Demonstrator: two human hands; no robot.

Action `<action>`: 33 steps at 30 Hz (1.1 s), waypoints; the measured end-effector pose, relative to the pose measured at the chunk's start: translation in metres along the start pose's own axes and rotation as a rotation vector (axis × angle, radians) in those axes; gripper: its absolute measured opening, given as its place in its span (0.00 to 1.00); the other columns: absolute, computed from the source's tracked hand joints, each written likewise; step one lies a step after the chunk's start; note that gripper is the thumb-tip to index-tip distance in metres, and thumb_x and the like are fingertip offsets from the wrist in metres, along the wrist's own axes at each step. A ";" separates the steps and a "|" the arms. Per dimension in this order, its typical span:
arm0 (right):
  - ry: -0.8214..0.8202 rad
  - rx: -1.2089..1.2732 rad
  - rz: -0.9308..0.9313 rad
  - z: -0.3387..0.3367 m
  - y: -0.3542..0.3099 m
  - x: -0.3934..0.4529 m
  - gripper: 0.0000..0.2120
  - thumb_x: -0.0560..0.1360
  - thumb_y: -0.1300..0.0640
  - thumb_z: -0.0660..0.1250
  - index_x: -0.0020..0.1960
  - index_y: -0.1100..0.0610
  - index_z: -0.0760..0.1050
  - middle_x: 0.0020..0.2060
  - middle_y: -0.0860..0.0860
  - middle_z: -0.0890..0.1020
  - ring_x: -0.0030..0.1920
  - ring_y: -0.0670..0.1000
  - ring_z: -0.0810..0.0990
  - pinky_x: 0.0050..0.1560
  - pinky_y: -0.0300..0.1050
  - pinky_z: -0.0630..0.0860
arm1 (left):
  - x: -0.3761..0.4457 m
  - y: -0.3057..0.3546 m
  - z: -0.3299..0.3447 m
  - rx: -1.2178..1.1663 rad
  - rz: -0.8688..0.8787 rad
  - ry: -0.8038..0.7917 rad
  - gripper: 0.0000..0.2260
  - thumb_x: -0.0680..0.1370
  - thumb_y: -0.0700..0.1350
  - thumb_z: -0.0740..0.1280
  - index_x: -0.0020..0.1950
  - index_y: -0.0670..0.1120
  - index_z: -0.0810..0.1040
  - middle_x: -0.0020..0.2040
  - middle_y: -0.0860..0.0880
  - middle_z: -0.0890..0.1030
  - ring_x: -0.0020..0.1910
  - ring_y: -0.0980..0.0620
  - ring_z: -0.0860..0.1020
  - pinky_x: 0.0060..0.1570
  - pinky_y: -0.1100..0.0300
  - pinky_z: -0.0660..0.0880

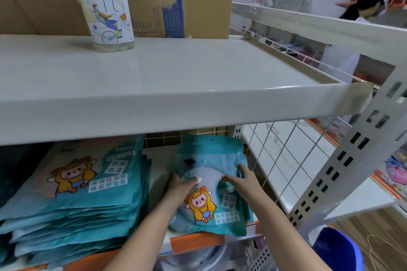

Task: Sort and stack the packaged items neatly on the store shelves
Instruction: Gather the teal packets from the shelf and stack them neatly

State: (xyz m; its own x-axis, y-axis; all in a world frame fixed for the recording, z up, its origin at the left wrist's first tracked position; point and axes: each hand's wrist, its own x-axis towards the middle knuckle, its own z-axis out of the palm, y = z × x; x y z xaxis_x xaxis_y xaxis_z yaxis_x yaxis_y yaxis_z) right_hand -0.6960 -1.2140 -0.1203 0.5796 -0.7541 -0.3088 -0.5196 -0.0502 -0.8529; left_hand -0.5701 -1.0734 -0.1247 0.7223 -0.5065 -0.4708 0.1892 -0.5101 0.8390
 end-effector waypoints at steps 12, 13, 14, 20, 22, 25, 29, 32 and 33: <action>0.015 0.531 -0.351 -0.012 -0.043 -0.020 0.32 0.70 0.69 0.69 0.66 0.47 0.62 0.55 0.55 0.76 0.52 0.58 0.80 0.47 0.51 0.82 | -0.007 0.024 -0.009 -0.322 0.385 0.094 0.30 0.70 0.42 0.75 0.67 0.49 0.64 0.59 0.52 0.77 0.59 0.50 0.76 0.49 0.63 0.73; 0.032 0.534 -0.374 -0.013 -0.047 -0.022 0.31 0.70 0.68 0.70 0.65 0.47 0.63 0.55 0.54 0.76 0.53 0.57 0.80 0.49 0.52 0.81 | -0.010 0.026 -0.010 -0.335 0.431 0.121 0.35 0.70 0.43 0.76 0.71 0.49 0.60 0.63 0.53 0.74 0.61 0.51 0.74 0.55 0.61 0.72; 0.043 0.536 -0.385 -0.013 -0.049 -0.024 0.29 0.70 0.68 0.70 0.63 0.46 0.66 0.54 0.54 0.77 0.53 0.55 0.79 0.50 0.51 0.81 | -0.013 0.026 -0.012 -0.343 0.471 0.146 0.40 0.70 0.42 0.76 0.74 0.50 0.56 0.65 0.54 0.71 0.63 0.53 0.71 0.58 0.61 0.68; -0.004 0.514 -0.328 0.007 -0.020 -0.042 0.25 0.73 0.72 0.63 0.57 0.43 0.69 0.51 0.55 0.78 0.51 0.55 0.80 0.48 0.50 0.81 | -0.027 -0.006 -0.001 -0.314 0.420 0.144 0.47 0.67 0.44 0.78 0.77 0.53 0.50 0.69 0.56 0.64 0.67 0.55 0.65 0.65 0.57 0.63; 0.001 0.524 -0.326 0.010 -0.015 -0.042 0.26 0.73 0.72 0.63 0.57 0.42 0.69 0.52 0.54 0.78 0.51 0.55 0.80 0.50 0.54 0.81 | -0.029 -0.011 0.002 -0.292 0.370 0.176 0.53 0.61 0.52 0.80 0.78 0.52 0.51 0.74 0.51 0.64 0.71 0.49 0.65 0.70 0.48 0.64; 0.031 0.509 -0.326 0.012 -0.011 -0.039 0.23 0.71 0.67 0.64 0.58 0.44 0.68 0.51 0.54 0.78 0.51 0.55 0.80 0.49 0.51 0.81 | -0.028 -0.014 0.002 -0.271 0.332 0.162 0.50 0.63 0.49 0.81 0.77 0.49 0.54 0.73 0.48 0.67 0.69 0.48 0.68 0.68 0.47 0.67; 0.011 0.412 -0.280 0.018 -0.006 -0.041 0.24 0.75 0.68 0.62 0.63 0.45 0.66 0.52 0.51 0.78 0.51 0.50 0.80 0.44 0.47 0.82 | -0.030 -0.014 0.002 -0.232 0.308 0.140 0.44 0.67 0.44 0.78 0.76 0.49 0.56 0.70 0.46 0.71 0.65 0.49 0.72 0.64 0.52 0.70; 0.039 0.341 -0.265 0.012 -0.014 -0.043 0.21 0.76 0.66 0.62 0.65 0.49 0.64 0.51 0.51 0.78 0.46 0.45 0.80 0.37 0.38 0.79 | -0.034 0.001 -0.002 -0.131 0.290 0.120 0.48 0.68 0.51 0.77 0.78 0.48 0.49 0.73 0.47 0.66 0.70 0.45 0.67 0.68 0.49 0.66; 0.057 0.305 -0.270 0.008 -0.018 -0.044 0.23 0.76 0.64 0.63 0.68 0.50 0.62 0.52 0.51 0.78 0.46 0.45 0.80 0.40 0.40 0.79 | -0.038 0.010 -0.004 -0.112 0.290 0.116 0.47 0.68 0.52 0.76 0.78 0.48 0.50 0.72 0.47 0.67 0.69 0.44 0.68 0.67 0.50 0.67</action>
State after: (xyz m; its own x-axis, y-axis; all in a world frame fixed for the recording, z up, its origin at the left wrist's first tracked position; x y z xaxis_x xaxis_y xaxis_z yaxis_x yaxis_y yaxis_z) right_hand -0.7069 -1.1743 -0.0944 0.6294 -0.7760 -0.0401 -0.1391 -0.0616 -0.9884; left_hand -0.5926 -1.0563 -0.0972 0.8264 -0.5340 -0.1790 0.0318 -0.2731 0.9615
